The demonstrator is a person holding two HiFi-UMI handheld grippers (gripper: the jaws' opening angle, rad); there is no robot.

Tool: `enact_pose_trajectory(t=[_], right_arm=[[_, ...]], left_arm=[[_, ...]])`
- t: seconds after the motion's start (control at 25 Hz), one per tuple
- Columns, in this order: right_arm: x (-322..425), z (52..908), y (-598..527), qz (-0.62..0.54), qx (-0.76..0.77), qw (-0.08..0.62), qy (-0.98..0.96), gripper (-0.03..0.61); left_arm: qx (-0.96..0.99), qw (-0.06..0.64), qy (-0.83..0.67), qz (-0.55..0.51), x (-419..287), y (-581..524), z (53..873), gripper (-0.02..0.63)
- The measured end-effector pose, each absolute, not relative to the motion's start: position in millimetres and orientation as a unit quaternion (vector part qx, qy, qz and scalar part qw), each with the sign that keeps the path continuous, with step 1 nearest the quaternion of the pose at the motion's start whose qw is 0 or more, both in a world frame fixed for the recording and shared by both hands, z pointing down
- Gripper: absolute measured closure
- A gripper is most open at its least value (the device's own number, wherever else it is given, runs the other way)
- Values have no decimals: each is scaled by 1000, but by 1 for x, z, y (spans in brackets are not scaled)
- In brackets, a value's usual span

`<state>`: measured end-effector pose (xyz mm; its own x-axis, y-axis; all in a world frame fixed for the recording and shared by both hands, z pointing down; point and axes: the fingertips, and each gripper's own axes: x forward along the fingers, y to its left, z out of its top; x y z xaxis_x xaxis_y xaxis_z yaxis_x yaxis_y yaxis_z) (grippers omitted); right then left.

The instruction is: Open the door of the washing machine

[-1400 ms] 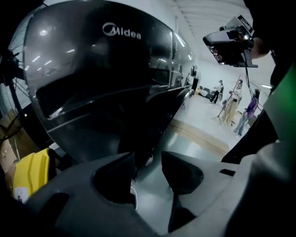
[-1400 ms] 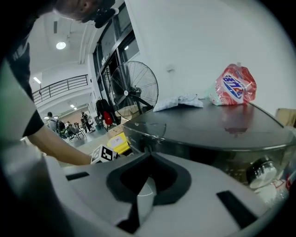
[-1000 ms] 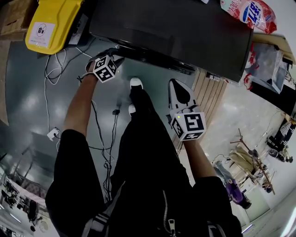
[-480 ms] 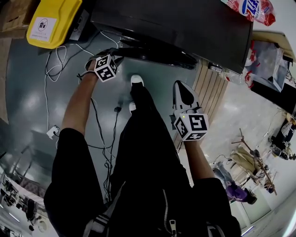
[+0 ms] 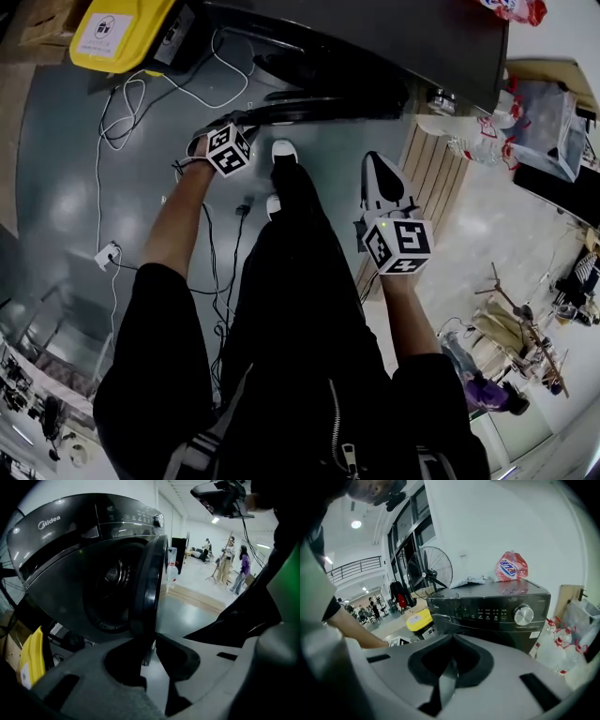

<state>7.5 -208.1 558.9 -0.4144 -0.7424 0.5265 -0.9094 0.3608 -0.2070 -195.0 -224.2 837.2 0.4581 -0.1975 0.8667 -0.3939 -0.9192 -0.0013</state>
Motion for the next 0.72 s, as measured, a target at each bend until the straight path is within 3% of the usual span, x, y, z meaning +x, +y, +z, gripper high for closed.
enact_pose_trajectory(t=[0.24,0.72], right_arm=[[17,547,-151,249,526,174,-794,575],[88,538,-64,259,568,189,-758,575]], left_arm=[[845,170,-209,463,-173,-143,838,538],[840,225,-246,428,-109,-34,841,538]])
